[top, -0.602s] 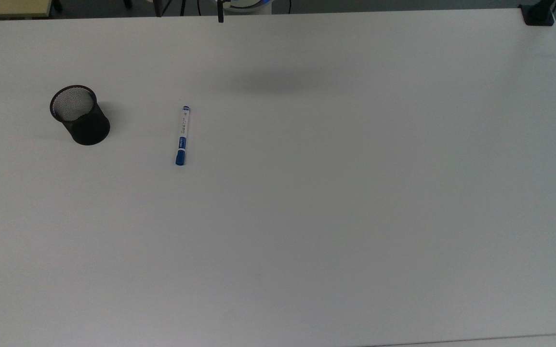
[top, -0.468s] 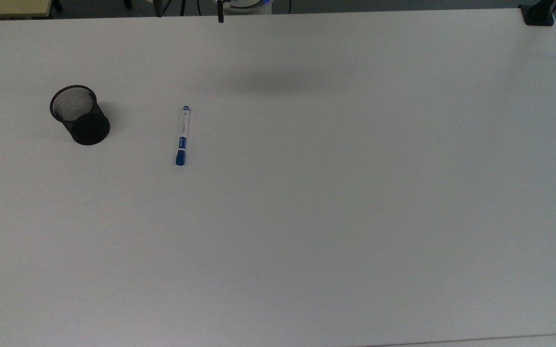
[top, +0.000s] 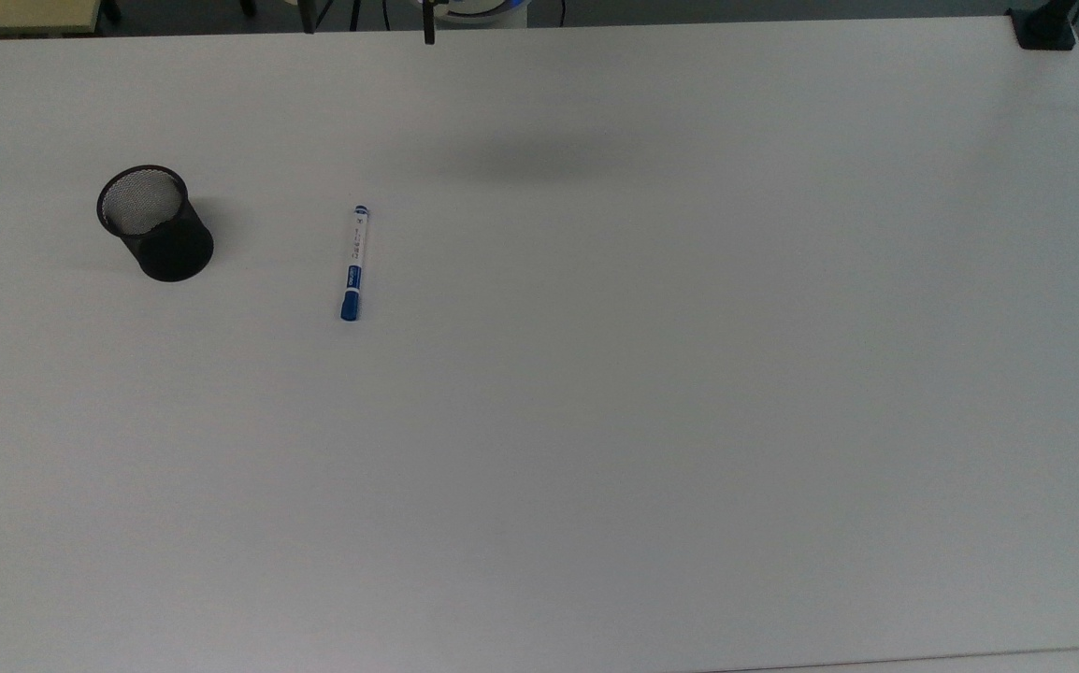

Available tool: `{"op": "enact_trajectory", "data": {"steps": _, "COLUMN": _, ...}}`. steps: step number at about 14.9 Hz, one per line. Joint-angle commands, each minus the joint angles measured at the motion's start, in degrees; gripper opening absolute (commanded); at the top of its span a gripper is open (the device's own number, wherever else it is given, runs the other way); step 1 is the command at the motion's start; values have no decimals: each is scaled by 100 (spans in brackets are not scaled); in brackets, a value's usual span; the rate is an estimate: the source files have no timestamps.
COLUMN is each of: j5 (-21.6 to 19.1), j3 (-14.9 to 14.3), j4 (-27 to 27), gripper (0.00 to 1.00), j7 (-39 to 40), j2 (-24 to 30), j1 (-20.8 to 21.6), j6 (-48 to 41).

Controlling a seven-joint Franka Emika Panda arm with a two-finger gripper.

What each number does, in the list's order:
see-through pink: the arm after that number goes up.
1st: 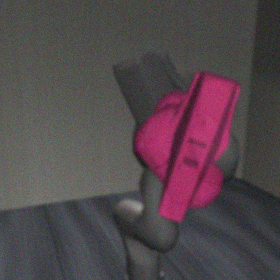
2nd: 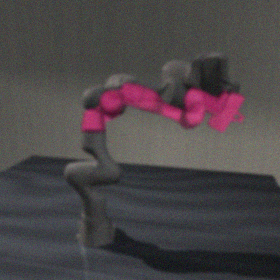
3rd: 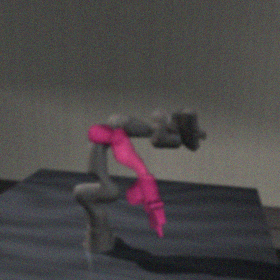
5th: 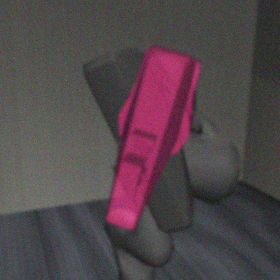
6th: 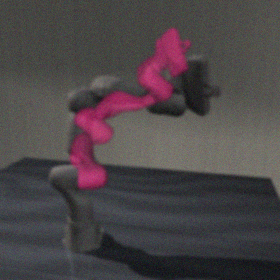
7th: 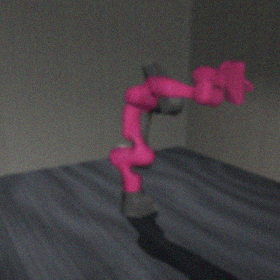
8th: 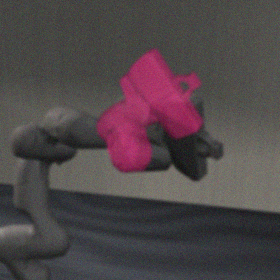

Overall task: Insert the marker
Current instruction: 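Move the gripper from rest toward the blue-capped white marker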

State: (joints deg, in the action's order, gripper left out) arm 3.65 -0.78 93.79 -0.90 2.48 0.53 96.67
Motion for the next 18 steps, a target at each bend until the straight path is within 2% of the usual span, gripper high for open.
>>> {"op": "enact_trajectory", "data": {"steps": 1, "j5": 22, "j3": -28, "j4": 96, "gripper": 100, "j7": -103, "j2": 86, "j1": 79, "j6": -43}}
{"op": "enact_trajectory", "data": {"steps": 12, "j5": 13, "j3": -28, "j4": 96, "gripper": 100, "j7": -95, "j2": 77, "j1": 78, "j6": -34}}
{"op": "enact_trajectory", "data": {"steps": 18, "j5": 83, "j3": -54, "j4": 113, "gripper": 100, "j7": 449, "j2": 121, "j1": 17, "j6": -130}}
